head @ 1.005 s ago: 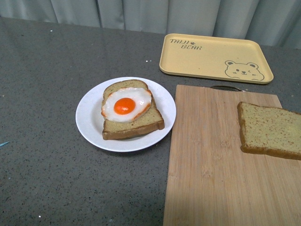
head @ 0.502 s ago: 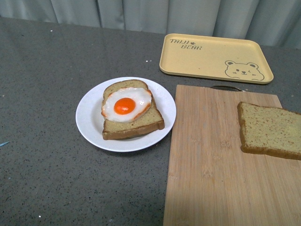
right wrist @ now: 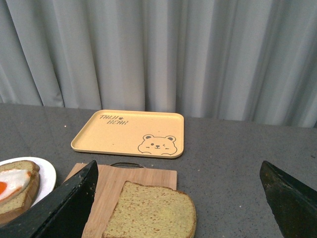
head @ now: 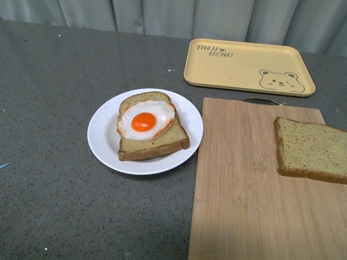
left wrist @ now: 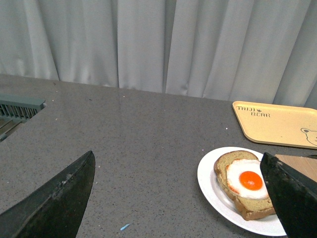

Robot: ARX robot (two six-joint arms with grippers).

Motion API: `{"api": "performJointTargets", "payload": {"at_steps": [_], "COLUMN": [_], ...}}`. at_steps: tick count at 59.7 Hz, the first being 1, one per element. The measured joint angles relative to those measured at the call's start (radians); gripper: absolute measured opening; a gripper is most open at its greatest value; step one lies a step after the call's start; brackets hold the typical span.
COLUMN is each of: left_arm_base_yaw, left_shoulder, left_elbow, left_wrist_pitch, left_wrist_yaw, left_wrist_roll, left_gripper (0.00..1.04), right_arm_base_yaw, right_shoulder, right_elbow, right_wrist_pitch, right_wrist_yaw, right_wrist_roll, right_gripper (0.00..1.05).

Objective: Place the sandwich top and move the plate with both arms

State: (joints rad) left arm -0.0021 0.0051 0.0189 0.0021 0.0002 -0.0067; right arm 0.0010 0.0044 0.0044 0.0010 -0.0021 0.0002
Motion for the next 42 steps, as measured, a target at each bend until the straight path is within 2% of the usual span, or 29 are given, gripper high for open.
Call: {"api": "performJointTargets", "payload": {"at_steps": [42], "left_arm_base_yaw": [0.0], "left_shoulder": [0.0], "left_elbow": [0.0], "left_wrist_pitch": [0.0], "left_wrist_yaw": [0.0], "left_wrist_roll": [0.0], "left_gripper": [0.98], "right_arm_base_yaw": [0.0], "right_shoulder": [0.0], "right_elbow": [0.0], "right_wrist_pitch": [0.0], "right_wrist_yaw": [0.0], "right_wrist_roll": [0.0], "right_gripper": [0.95]}}
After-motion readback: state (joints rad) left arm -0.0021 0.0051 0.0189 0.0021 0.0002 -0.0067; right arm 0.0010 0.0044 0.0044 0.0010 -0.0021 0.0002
